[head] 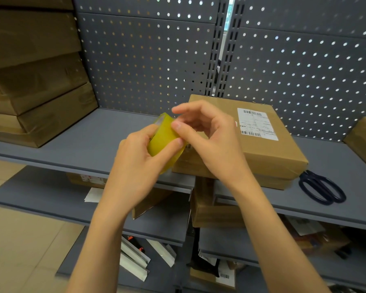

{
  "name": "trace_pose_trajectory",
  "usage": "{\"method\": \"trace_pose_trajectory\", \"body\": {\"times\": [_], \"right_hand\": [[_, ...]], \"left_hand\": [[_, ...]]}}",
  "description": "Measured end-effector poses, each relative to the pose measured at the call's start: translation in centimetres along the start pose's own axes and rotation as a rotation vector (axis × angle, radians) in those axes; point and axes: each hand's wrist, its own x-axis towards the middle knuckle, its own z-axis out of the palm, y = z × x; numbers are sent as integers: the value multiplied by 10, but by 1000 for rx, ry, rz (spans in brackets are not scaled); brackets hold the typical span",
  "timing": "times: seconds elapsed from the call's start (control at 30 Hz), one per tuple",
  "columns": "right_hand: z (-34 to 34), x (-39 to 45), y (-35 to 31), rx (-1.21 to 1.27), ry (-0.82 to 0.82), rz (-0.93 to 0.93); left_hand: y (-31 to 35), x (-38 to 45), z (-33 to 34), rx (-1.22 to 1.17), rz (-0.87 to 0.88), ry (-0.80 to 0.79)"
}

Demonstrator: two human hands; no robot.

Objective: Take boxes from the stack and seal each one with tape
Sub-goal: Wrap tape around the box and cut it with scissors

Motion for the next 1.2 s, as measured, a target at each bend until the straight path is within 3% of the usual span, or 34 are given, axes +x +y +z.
{"method": "trace_pose_trajectory", "body": {"times": [0.7,1.0,1.2], "right_hand": [[2,-1,6,-6,-3,135],[2,0,13,-228,-53,89],[-4,1,16,-167,-131,90]], "left_hand": [[0,-4,4,272,-1,62],[-4,-5,2,209,3,30],[-5,-11,-1,50,56,-72]]}}
